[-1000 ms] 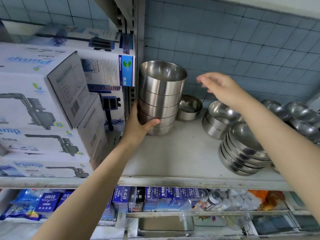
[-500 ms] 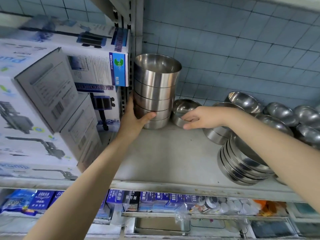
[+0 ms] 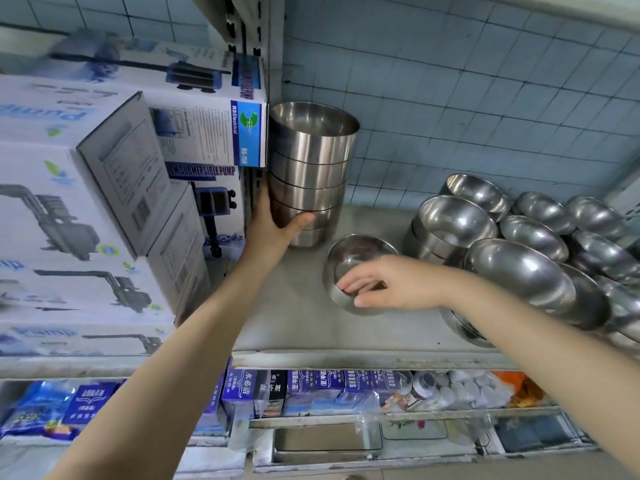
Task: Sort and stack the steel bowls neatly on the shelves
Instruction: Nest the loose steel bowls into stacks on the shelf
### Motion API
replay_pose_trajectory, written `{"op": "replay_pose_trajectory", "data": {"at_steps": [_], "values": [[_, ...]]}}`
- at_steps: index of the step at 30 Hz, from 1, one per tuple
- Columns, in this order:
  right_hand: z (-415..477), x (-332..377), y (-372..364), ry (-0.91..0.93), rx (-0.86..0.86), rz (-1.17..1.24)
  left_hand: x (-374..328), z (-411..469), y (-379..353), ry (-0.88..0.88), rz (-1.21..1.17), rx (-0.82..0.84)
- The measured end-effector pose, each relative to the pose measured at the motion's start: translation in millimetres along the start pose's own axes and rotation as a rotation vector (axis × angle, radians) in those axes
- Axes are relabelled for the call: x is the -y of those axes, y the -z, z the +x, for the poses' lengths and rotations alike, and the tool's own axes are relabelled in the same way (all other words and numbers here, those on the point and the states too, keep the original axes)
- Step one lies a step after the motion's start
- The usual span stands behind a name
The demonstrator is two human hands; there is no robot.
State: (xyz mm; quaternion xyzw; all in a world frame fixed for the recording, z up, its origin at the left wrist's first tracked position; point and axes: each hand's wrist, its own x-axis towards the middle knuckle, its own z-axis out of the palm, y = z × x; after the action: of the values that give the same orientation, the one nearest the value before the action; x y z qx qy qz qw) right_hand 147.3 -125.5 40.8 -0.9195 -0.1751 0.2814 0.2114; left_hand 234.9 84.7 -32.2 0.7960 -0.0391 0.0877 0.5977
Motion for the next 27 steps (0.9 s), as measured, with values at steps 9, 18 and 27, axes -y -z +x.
{"op": "replay_pose_trajectory", "data": {"at_steps": [9, 18, 27], "values": [[-42.7, -22.7, 61.1, -0.077, -0.391, -0.089, -11.8, -76.2, 4.9, 0.192, -0.015, 0.071], [-44.6, -103.9, 108.7, -0.454, -0.284, -0.085, -7.0, -93.5, -27.8, 0.041, 0.096, 0.544], [-21.8, -105.0, 117.7, -0.443, -0.299, -0.237, 5.4, -93.3, -16.7, -0.011, 0.162, 0.332]]}}
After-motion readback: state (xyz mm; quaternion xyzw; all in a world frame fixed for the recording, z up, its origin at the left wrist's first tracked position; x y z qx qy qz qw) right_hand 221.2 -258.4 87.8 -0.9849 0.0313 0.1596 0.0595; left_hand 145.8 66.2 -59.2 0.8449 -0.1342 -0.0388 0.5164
